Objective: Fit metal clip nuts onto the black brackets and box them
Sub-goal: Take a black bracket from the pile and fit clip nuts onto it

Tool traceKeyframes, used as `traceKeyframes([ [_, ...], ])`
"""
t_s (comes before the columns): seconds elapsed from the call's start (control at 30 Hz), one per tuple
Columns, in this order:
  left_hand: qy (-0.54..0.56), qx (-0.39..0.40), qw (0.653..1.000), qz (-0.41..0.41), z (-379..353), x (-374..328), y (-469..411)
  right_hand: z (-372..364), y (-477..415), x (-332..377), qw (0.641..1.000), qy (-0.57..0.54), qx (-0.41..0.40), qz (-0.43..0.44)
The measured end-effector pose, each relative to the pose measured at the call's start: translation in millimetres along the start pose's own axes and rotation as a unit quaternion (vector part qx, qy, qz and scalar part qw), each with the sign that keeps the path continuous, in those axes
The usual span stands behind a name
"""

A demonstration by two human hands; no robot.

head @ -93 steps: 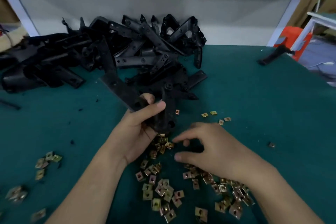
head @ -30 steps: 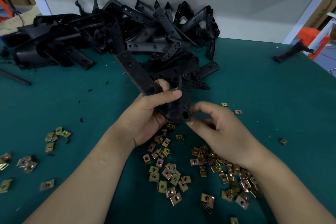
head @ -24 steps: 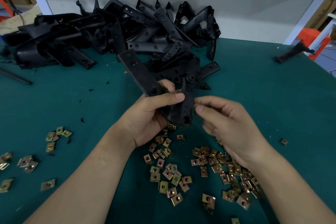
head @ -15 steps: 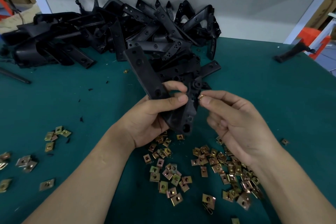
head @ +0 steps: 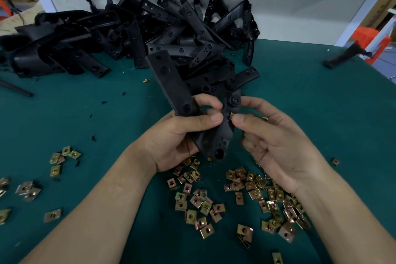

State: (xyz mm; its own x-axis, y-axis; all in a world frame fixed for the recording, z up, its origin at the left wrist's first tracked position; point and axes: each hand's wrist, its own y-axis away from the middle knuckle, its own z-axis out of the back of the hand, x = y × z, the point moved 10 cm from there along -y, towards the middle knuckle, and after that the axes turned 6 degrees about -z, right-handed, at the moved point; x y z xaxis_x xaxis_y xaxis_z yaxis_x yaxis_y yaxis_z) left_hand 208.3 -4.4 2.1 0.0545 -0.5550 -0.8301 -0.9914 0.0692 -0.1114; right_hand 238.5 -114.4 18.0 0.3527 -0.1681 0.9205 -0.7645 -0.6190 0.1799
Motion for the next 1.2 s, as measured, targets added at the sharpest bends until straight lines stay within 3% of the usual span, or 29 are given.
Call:
traceKeyframes([
  [0.37,-0.029,0.018,0.999,0.007,-4,3,3,0,1,-6,1.0,-0.002,0.001,-0.026],
  [0.47,0.011,-0.01,1.0,-0.015,2,-3,1,-2,1,-5,0.999,-0.015,0.009,-0.033],
  [0.6,0.039,-0.068,0.996,-0.048,16,-9,-2,15,-5,-10,0.995,-0.069,-0.046,-0.053],
  [0.83,0.045,-0.069,0.995,-0.053,17,-11,-1,16,-2,-12,0.992,-0.109,-0.039,-0.044],
  [0.97,0.051,-0.079,0.994,-0.049,20,-11,-1,21,0,-14,0.994,-0.077,-0.056,-0.057],
  [1.2,0.051,-0.086,0.994,-0.043,22,-11,-1,21,1,-15,0.994,0.07,-0.069,-0.055],
])
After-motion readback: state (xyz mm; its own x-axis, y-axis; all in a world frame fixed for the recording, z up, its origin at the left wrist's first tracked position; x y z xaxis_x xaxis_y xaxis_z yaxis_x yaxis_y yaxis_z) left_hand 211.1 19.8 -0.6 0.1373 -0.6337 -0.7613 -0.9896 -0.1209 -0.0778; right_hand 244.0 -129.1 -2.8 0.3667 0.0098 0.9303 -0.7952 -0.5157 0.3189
